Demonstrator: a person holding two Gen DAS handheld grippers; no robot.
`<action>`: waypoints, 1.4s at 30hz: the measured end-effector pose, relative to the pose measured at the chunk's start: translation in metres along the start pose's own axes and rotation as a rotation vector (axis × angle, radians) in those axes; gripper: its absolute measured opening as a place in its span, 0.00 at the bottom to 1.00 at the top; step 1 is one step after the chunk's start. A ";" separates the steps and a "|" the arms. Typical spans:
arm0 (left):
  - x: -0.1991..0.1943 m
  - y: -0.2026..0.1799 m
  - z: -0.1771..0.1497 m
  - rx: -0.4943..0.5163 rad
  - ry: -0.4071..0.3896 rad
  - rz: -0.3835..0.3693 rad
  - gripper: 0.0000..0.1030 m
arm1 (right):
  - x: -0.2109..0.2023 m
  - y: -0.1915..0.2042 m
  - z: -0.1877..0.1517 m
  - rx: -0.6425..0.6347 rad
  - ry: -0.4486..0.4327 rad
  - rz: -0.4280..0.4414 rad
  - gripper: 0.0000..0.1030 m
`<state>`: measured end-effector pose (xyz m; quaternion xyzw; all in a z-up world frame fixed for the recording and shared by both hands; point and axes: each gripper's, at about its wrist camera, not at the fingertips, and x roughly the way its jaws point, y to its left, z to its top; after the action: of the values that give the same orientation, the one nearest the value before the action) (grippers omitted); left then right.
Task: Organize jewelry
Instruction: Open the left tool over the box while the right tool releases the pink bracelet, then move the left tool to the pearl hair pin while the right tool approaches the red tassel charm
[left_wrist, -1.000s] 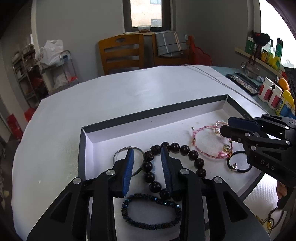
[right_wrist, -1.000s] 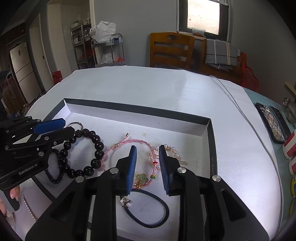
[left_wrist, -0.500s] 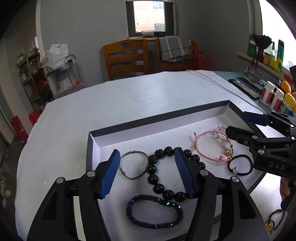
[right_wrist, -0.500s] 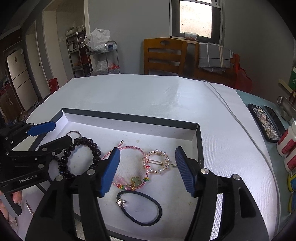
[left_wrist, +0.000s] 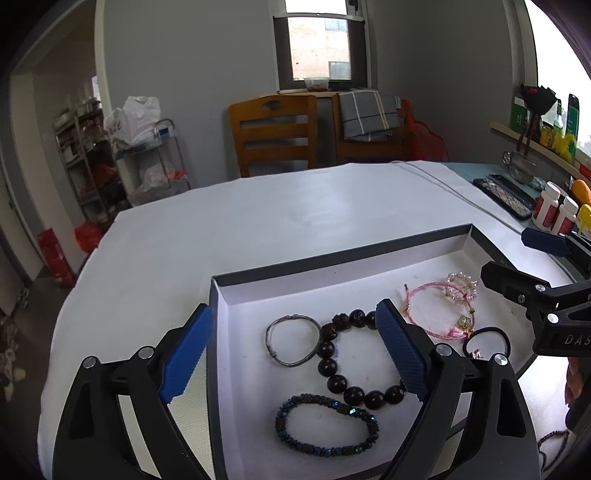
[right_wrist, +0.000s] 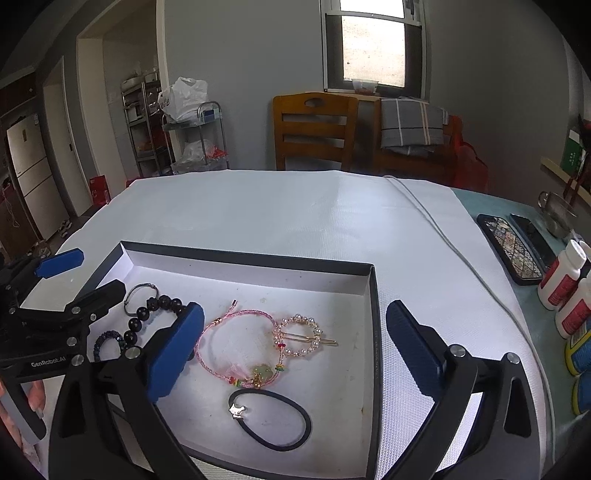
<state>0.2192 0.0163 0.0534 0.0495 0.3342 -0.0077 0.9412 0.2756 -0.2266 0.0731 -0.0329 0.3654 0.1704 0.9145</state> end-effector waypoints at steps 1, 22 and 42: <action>-0.004 0.000 0.001 -0.001 -0.005 0.002 0.89 | -0.002 -0.001 0.001 0.001 -0.004 -0.005 0.94; -0.120 0.031 -0.063 0.033 -0.021 -0.021 0.94 | -0.123 -0.013 -0.034 -0.087 -0.046 -0.028 0.95; -0.095 -0.007 -0.121 0.154 0.109 -0.125 0.94 | -0.121 0.019 -0.096 -0.181 0.081 0.104 0.95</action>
<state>0.0692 0.0191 0.0193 0.1010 0.3859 -0.0894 0.9126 0.1242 -0.2618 0.0862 -0.1035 0.3865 0.2484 0.8822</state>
